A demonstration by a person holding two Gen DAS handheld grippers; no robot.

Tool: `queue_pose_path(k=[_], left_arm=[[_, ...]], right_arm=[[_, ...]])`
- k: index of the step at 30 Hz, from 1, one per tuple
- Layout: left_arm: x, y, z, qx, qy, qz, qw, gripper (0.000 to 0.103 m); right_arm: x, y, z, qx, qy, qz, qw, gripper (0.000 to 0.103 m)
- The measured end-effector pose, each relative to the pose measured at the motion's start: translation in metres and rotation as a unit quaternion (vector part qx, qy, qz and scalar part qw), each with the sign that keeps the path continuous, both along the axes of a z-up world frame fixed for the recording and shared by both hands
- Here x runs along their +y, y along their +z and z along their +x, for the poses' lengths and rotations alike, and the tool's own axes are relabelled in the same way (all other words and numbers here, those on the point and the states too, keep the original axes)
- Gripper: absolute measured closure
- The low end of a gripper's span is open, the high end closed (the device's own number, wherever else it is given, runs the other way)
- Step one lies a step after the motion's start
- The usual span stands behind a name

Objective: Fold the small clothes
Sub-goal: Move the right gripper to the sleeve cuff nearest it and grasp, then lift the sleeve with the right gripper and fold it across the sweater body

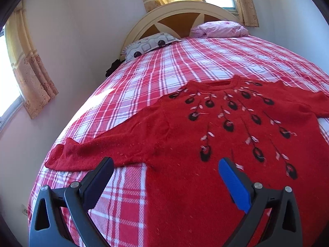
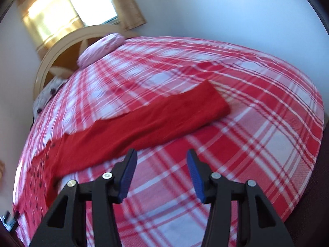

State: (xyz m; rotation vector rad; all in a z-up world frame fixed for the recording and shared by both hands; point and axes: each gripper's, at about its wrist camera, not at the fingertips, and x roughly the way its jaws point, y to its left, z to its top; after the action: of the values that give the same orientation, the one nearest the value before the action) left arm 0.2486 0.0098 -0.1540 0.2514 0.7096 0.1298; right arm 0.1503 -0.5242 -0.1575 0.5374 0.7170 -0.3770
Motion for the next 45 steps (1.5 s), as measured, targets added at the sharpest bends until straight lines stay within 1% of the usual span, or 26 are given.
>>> queue_pose_path(k=[5, 9, 11, 13, 16, 18, 19, 20, 21, 22, 24, 29, 32, 35, 38, 40, 45], left_arm=[[0.019, -0.009, 0.022, 0.01, 0.027, -0.005, 0.9996, 0.001], [0.031, -0.017, 0.03, 0.016, 0.041, -0.008, 0.999, 0.001], [0.034, -0.022, 0.033, 0.02, 0.045, -0.008, 0.9987, 0.001], [0.037, -0.026, 0.035, 0.024, 0.047, -0.008, 0.9985, 0.001], [0.039, -0.031, 0.037, 0.029, 0.048, -0.009, 0.9984, 0.001], [0.039, -0.032, 0.037, 0.031, 0.047, -0.01, 0.9984, 0.001], [0.038, -0.032, 0.037, 0.031, 0.046, -0.011, 0.9984, 0.001], [0.039, -0.032, 0.036, 0.031, 0.044, -0.014, 0.9985, 0.001], [0.04, -0.031, 0.036, 0.03, 0.042, -0.018, 0.9985, 0.001], [0.039, -0.03, 0.035, 0.029, 0.041, -0.021, 0.9985, 0.001], [0.041, -0.028, 0.033, 0.026, 0.038, -0.028, 0.9985, 0.001], [0.048, -0.026, 0.029, 0.023, 0.035, -0.058, 0.9974, 0.001], [0.051, -0.027, 0.028, 0.025, 0.035, -0.074, 0.9963, 0.001], [0.054, -0.029, 0.026, 0.03, 0.033, -0.089, 0.995, 0.001], [0.056, -0.03, 0.024, 0.028, 0.031, -0.095, 0.9946, 0.001], [0.058, -0.03, 0.022, 0.025, 0.029, -0.102, 0.9941, 0.001], [0.064, -0.031, 0.019, 0.024, 0.025, -0.119, 0.9923, 0.001]], right_arm=[[-0.036, -0.003, 0.01, 0.004, -0.046, 0.013, 0.999, 0.049], [-0.057, -0.014, 0.019, 0.008, -0.065, 0.056, 0.996, 0.049], [-0.065, -0.019, 0.023, 0.006, -0.07, 0.068, 0.995, 0.049], [-0.066, -0.019, 0.024, 0.004, -0.075, 0.062, 0.995, 0.049], [-0.072, -0.02, 0.031, 0.0, -0.077, 0.065, 0.995, 0.048], [-0.079, -0.021, 0.035, -0.002, -0.082, 0.071, 0.994, 0.058], [-0.082, -0.02, 0.037, -0.003, -0.083, 0.074, 0.994, 0.075], [-0.086, -0.021, 0.039, -0.004, -0.083, 0.082, 0.993, 0.085], [-0.088, -0.022, 0.041, -0.003, -0.083, 0.086, 0.993, 0.085], [-0.089, -0.02, 0.043, -0.002, -0.082, 0.085, 0.993, 0.089], [-0.083, -0.011, 0.049, -0.004, -0.068, 0.068, 0.995, 0.091], [-0.046, 0.036, 0.067, -0.03, -0.01, 0.015, 0.999, 0.092], [-0.016, 0.06, 0.084, -0.041, 0.032, -0.004, 0.999, 0.092], [0.023, 0.082, 0.104, -0.049, 0.083, -0.02, 0.995, 0.093], [0.066, 0.103, 0.125, -0.058, 0.135, -0.041, 0.988, 0.093], [0.097, 0.117, 0.14, -0.064, 0.171, -0.054, 0.982, 0.093], [0.176, 0.139, 0.166, -0.078, 0.253, -0.083, 0.961, 0.093]])
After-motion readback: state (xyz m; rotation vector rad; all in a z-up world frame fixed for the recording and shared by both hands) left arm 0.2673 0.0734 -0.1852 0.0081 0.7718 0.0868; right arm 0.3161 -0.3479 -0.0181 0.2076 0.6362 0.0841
